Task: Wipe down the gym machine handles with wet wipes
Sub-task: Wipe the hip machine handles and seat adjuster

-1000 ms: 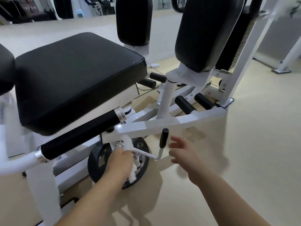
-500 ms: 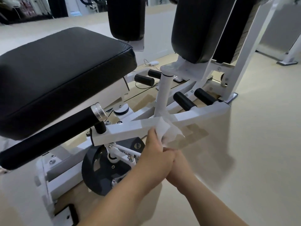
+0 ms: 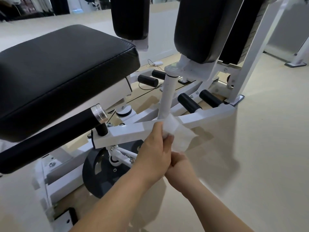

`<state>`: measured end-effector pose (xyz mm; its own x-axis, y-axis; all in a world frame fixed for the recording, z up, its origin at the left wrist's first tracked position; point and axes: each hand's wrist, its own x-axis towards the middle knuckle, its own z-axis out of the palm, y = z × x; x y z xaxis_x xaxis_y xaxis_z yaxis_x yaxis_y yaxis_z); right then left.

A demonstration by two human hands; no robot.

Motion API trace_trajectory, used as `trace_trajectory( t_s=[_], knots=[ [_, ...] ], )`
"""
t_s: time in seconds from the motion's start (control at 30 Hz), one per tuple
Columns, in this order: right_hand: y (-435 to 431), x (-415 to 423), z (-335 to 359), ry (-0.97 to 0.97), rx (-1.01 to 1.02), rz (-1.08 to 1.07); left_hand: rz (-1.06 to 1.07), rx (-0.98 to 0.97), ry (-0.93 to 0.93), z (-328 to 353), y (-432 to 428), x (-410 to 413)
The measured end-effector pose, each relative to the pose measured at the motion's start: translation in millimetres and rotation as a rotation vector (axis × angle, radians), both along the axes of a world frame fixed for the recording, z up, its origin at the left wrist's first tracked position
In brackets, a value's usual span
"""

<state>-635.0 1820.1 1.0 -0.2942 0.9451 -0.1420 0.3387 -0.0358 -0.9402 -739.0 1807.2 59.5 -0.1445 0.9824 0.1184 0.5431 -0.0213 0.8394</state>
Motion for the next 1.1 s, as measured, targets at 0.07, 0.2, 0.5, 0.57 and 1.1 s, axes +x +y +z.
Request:
trace_trajectory(
  t_s=[0.07, 0.2, 0.5, 0.57, 1.1],
  knots=[
    [-1.4, 1.0, 1.0, 0.03, 0.004, -0.01, 0.061, -0.042, -0.093, -9.0, -2.5, 6.8],
    [-0.7, 2.0, -1.6, -0.006, 0.005, -0.008, 0.084, -0.025, -0.152, -4.2, 1.3, 11.8],
    [-5.5, 2.8, -1.5, 0.129, -0.062, -0.008, 0.08, -0.09, -0.152, -16.2, -4.5, 6.8],
    [-4.8, 4.2, -0.9, 0.112, -0.059, 0.023, 0.062, -0.015, -0.154, -3.0, -0.1, 6.7],
    [-9.9, 4.7, 0.9, 0.173, -0.083, 0.093, 0.06, 0.072, -0.079, -28.5, -16.6, -2.6]
  ],
)
